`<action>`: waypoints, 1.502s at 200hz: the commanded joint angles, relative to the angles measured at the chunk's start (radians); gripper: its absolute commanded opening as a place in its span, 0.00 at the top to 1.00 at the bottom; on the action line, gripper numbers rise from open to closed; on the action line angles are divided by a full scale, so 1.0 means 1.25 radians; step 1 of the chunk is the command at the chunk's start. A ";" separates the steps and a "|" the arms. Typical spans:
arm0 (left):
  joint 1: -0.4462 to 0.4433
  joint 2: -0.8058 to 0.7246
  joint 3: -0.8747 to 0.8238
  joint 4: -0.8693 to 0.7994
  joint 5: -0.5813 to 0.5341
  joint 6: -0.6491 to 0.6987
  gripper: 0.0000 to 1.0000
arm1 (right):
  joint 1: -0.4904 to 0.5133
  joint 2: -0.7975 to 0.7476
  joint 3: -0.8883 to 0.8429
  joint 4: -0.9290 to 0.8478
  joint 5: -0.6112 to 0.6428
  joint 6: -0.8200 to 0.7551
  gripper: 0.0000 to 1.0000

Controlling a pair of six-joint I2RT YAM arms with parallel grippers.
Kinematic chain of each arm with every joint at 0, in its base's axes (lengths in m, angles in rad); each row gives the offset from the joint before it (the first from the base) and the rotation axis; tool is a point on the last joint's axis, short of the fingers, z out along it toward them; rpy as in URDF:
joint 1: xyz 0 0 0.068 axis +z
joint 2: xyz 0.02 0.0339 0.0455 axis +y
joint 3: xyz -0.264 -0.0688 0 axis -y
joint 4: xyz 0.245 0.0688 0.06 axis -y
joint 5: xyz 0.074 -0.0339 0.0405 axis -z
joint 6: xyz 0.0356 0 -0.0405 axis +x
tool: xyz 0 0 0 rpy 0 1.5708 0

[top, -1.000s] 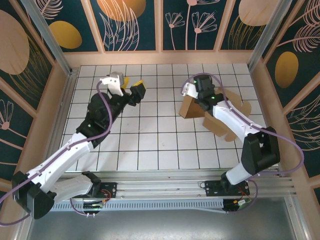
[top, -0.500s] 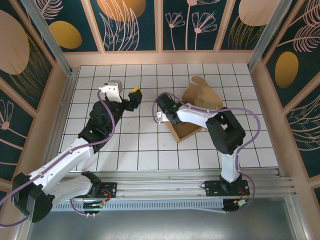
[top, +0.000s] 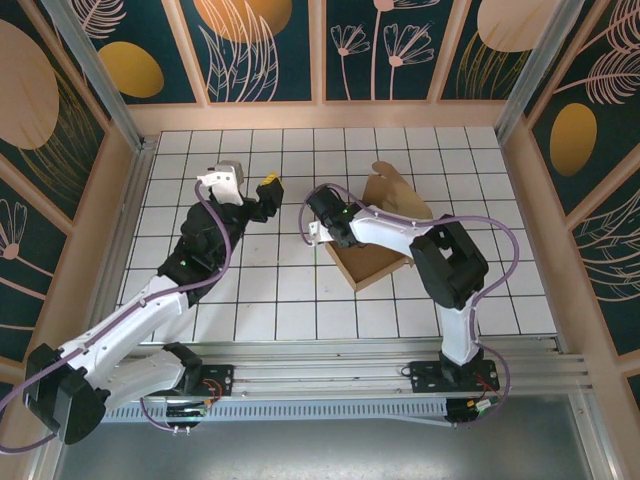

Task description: Fold the paper box

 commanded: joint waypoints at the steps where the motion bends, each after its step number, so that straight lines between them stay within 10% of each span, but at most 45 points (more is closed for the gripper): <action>1: -0.002 0.017 0.024 0.011 -0.011 0.002 0.19 | 0.027 -0.086 0.040 -0.009 0.021 0.020 0.55; 33: -0.002 0.078 0.091 -0.098 -0.021 0.047 0.21 | 0.058 -0.154 0.115 -0.044 -0.009 0.308 0.53; 70: 0.015 0.151 0.174 -0.211 0.075 0.125 0.22 | 0.045 -0.286 0.135 -0.130 -0.042 1.048 0.43; 107: 0.055 0.238 0.313 -0.416 0.358 0.355 0.17 | 0.044 -0.596 -0.243 0.072 -0.191 1.632 0.44; 152: 0.058 0.292 0.403 -0.608 0.650 0.583 0.06 | 0.073 -0.777 -0.459 -0.059 -0.265 2.176 0.45; 264: 0.035 0.324 0.362 -0.720 0.648 0.766 0.01 | -0.029 -0.426 -0.437 -0.055 -0.251 2.222 0.36; 300: 0.032 0.318 0.345 -0.655 0.603 0.714 0.01 | -0.035 -0.368 -0.434 0.066 -0.143 1.975 0.62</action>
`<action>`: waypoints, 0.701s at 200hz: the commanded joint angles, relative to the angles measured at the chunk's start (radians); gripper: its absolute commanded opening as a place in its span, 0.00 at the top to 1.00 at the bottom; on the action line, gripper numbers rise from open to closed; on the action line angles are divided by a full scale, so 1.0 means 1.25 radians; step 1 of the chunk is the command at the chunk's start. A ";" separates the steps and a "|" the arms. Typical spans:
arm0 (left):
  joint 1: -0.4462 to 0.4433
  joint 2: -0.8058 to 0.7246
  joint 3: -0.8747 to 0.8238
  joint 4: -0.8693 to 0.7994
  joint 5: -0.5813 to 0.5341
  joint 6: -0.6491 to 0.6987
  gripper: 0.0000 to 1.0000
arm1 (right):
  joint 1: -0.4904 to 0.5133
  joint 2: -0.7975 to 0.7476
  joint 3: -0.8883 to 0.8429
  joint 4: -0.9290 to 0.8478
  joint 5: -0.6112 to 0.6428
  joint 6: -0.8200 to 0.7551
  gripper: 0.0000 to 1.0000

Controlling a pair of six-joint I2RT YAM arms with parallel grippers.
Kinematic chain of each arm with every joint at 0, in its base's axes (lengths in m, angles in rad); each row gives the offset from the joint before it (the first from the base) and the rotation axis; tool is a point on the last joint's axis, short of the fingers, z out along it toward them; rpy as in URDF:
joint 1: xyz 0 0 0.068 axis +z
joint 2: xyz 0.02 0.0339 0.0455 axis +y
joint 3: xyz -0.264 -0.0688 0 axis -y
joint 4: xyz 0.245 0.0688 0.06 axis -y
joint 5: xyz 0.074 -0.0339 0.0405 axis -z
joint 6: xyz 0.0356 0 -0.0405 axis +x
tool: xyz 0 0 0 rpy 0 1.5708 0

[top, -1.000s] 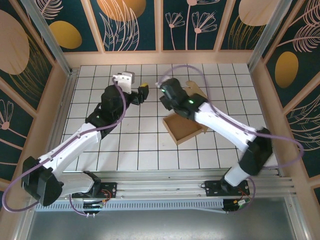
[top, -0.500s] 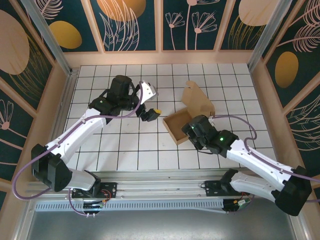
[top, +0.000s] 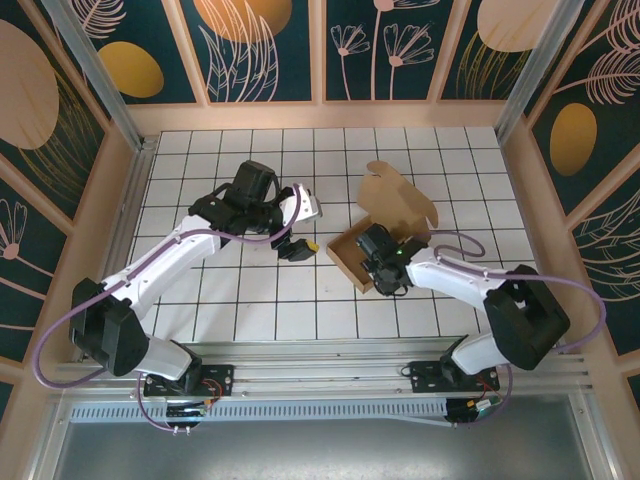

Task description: Fold the paper box

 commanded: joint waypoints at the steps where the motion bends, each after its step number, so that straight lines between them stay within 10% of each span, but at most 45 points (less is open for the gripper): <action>1: -0.004 -0.003 -0.020 0.046 -0.032 -0.023 0.01 | -0.006 0.031 0.023 0.077 0.114 -0.201 0.62; 75: -0.002 -0.042 -0.125 0.428 -0.386 -0.587 0.01 | -0.166 0.166 0.075 0.414 -0.018 -1.058 0.79; 102: 0.010 -0.015 -0.087 0.349 -0.514 -0.723 0.03 | -0.186 0.259 0.174 0.418 -0.052 -1.072 0.81; 140: 0.033 0.003 -0.061 0.272 -0.449 -0.729 0.01 | -0.185 0.278 0.207 0.395 -0.088 -1.025 0.71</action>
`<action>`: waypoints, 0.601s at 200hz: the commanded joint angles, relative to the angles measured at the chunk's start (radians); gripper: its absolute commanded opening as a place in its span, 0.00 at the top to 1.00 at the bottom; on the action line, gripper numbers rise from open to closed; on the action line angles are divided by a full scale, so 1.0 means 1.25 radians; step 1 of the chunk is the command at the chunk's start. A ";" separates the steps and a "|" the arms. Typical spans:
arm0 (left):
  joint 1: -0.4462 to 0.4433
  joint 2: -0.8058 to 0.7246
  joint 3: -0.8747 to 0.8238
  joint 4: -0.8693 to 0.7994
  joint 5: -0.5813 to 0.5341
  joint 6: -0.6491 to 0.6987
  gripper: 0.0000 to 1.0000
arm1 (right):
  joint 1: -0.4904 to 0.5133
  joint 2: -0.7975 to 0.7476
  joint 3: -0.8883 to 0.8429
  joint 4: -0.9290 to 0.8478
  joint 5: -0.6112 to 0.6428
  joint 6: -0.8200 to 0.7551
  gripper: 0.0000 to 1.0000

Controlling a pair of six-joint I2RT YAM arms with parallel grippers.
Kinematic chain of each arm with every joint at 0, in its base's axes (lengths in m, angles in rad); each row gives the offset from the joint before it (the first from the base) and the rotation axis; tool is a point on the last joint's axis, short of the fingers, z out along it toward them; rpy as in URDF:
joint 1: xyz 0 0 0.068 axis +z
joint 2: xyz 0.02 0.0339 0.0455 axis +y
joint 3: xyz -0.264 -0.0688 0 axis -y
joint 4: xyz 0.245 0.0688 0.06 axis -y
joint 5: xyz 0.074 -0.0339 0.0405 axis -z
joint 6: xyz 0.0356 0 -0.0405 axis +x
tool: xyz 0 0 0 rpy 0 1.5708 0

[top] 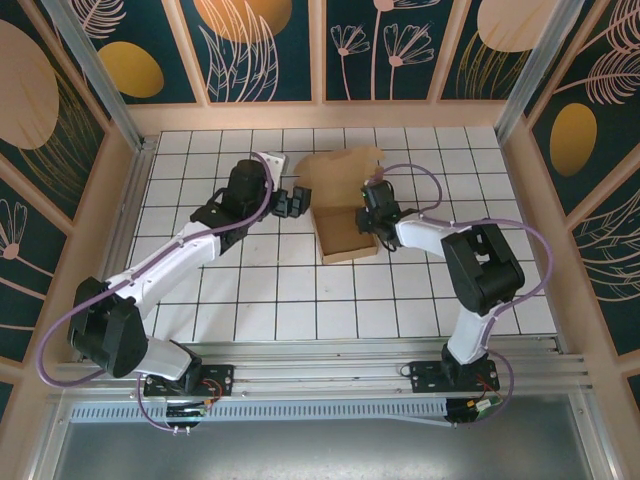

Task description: Fold the paper box

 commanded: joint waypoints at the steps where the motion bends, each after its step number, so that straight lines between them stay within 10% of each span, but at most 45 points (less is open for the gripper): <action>1: 0.014 0.010 0.022 -0.041 0.009 -0.058 0.01 | 0.001 -0.011 0.015 0.001 -0.034 -0.023 0.70; 25: 0.046 0.021 0.059 -0.112 0.121 -0.049 0.02 | -0.012 -0.097 0.021 -0.034 -0.092 -0.072 0.56; 67: 0.066 0.000 0.061 -0.131 0.193 -0.056 0.01 | -0.205 -0.223 0.026 -0.041 -0.549 -0.218 0.20; 120: 0.067 0.074 0.132 -0.149 0.115 -0.012 0.02 | -0.386 -0.017 0.208 -0.090 -0.946 -0.230 0.12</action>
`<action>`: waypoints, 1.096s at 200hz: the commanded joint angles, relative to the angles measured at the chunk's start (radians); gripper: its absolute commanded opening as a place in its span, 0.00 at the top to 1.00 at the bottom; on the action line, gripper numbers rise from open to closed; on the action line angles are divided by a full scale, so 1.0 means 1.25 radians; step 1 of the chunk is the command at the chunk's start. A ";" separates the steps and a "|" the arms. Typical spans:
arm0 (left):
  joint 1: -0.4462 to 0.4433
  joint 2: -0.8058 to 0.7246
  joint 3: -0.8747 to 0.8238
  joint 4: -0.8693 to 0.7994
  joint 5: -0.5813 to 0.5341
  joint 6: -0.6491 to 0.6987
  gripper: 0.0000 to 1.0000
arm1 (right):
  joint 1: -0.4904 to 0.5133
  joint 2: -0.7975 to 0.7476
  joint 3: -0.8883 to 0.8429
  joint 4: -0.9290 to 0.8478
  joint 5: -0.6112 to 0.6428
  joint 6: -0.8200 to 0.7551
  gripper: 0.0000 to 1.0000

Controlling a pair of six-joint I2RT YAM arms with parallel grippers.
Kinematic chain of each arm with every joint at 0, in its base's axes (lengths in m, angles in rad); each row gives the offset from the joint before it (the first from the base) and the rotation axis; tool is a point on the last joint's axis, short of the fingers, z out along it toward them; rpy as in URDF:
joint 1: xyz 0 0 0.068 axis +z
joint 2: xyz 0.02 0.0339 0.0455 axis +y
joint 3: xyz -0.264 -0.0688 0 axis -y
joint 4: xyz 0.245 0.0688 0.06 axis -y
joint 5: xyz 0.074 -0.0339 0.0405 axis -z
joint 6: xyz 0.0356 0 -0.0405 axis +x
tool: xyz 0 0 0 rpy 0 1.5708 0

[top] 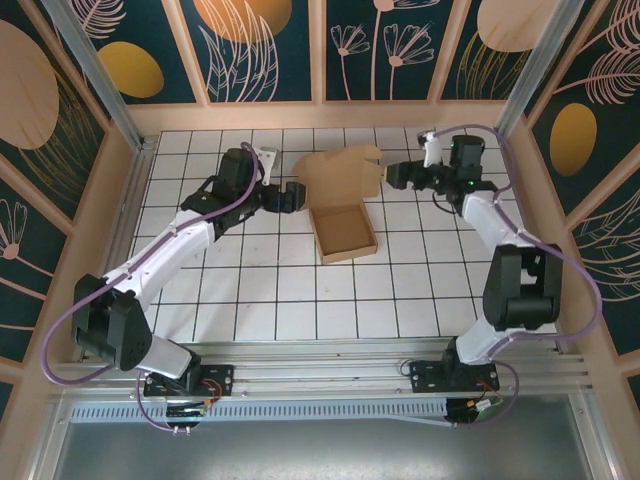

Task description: Fold the paper box

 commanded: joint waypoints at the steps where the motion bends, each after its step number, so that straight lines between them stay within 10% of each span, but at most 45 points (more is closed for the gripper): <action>1: 0.002 0.042 0.052 -0.020 -0.033 0.025 0.02 | -0.014 0.104 0.062 -0.041 -0.243 -0.012 0.12; 93: 0.002 0.128 0.020 0.114 0.019 0.043 0.07 | 0.022 0.136 -0.045 0.310 -0.225 0.086 0.36; 219: 0.001 0.158 -0.017 0.199 0.071 -0.036 0.81 | 0.097 0.005 -0.155 0.380 0.025 0.114 0.84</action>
